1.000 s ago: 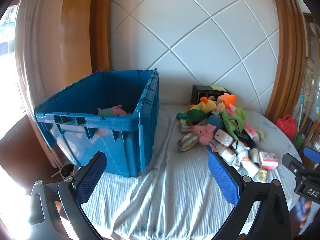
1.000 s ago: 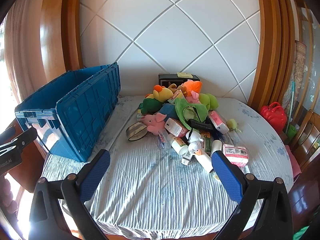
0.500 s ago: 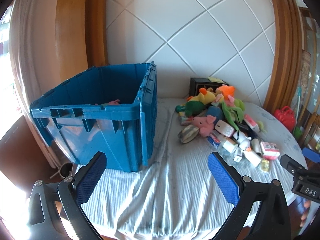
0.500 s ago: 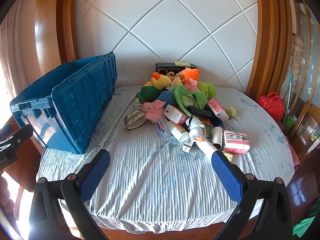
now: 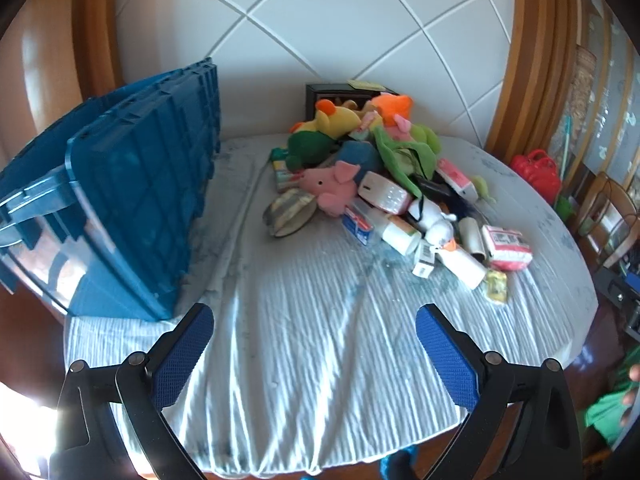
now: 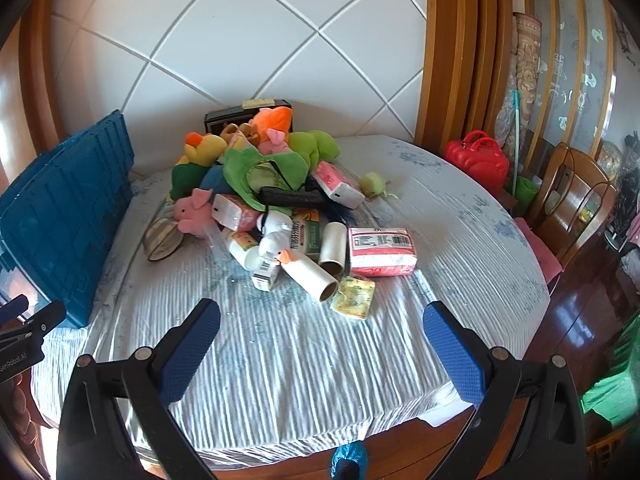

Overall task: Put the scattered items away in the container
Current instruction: 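Grasp the white barcode box with the left tool while the right grasps a snack packet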

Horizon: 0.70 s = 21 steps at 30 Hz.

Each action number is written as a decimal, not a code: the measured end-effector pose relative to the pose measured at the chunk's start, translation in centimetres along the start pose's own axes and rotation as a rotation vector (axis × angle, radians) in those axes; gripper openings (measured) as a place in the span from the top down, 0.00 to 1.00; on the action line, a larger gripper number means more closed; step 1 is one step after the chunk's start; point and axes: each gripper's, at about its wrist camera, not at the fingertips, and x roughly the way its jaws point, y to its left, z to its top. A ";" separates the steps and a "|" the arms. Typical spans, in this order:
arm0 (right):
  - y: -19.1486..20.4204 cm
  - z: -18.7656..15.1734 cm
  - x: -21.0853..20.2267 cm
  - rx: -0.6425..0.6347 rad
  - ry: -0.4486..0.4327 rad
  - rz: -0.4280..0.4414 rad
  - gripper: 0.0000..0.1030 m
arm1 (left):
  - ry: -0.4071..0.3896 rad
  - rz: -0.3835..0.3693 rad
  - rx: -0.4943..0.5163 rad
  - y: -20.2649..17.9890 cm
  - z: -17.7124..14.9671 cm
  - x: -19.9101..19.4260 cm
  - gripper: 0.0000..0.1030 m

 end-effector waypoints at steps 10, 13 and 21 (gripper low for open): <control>-10.5 1.8 15.2 -0.025 0.226 0.070 0.00 | 0.220 0.034 0.086 -12.7 1.5 15.0 0.00; -12.5 1.8 19.9 -0.028 0.315 0.125 0.00 | 0.289 0.079 0.119 -15.6 1.0 19.2 0.01; -10.6 0.5 26.1 -0.086 0.446 0.230 0.19 | 0.374 0.120 0.129 -18.2 1.1 26.0 0.22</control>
